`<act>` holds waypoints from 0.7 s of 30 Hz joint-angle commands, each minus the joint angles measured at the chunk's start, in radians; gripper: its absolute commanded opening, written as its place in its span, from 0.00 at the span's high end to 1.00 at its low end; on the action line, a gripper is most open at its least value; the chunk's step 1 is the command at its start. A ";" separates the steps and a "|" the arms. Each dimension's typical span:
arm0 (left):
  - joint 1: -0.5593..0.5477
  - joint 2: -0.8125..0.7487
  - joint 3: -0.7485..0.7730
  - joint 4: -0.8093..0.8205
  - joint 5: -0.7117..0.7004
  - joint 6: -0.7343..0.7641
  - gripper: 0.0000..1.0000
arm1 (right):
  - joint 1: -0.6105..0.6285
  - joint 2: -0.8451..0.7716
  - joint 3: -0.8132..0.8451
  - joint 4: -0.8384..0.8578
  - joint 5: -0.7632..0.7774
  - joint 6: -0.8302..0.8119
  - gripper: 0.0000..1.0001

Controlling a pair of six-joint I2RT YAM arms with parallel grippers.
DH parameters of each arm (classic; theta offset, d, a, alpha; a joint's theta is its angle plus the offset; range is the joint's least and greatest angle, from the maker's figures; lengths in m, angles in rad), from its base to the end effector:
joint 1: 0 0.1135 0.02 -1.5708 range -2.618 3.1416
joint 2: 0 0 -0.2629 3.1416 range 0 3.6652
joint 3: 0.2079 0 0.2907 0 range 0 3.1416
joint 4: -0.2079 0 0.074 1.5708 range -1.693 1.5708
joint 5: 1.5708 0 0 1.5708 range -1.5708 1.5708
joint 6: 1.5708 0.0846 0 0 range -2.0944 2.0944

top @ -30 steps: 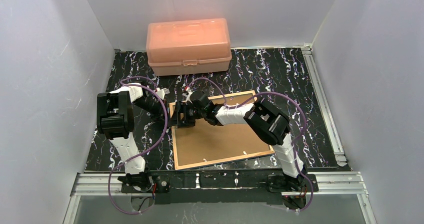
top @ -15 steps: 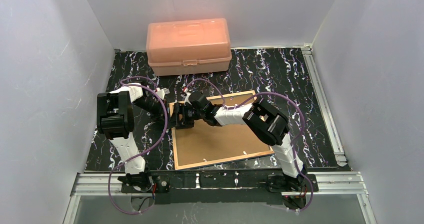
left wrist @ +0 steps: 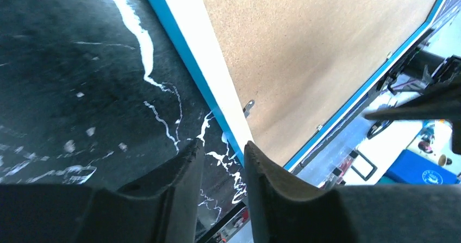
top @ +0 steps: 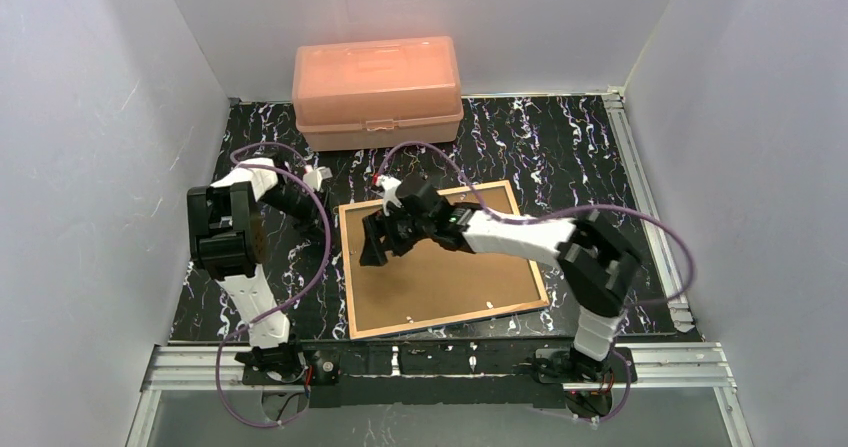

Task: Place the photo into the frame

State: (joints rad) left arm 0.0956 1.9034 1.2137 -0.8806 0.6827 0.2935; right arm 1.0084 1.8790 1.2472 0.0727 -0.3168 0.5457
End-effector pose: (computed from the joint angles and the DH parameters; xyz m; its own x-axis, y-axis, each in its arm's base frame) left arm 0.3669 -0.0184 0.0877 -0.9742 0.1321 -0.1830 0.2174 0.7669 -0.6038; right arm 0.2420 0.4333 0.1625 -0.7321 -0.2365 -0.6389 -0.6607 0.4750 0.5812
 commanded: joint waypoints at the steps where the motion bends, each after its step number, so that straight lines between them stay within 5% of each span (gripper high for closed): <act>1: 0.045 -0.081 0.079 -0.122 -0.014 0.073 0.59 | 0.058 -0.231 -0.129 -0.227 0.092 -0.366 0.18; 8: 0.089 -0.200 0.138 -0.227 -0.062 0.149 0.33 | 0.183 -0.370 -0.313 -0.254 0.113 -0.542 0.24; 17: 0.090 -0.384 0.159 -0.294 -0.104 0.156 0.27 | 0.309 -0.263 -0.277 -0.207 0.177 -0.720 0.25; 21: 0.090 -0.432 0.156 -0.308 -0.105 0.145 0.11 | 0.374 -0.230 -0.276 -0.167 0.253 -0.761 0.27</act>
State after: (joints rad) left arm 0.1860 1.5223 1.3560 -1.1297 0.5827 0.4374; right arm 1.3285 1.6272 0.9318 -0.1642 -0.1448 -0.1295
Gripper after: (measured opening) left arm 0.860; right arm 0.742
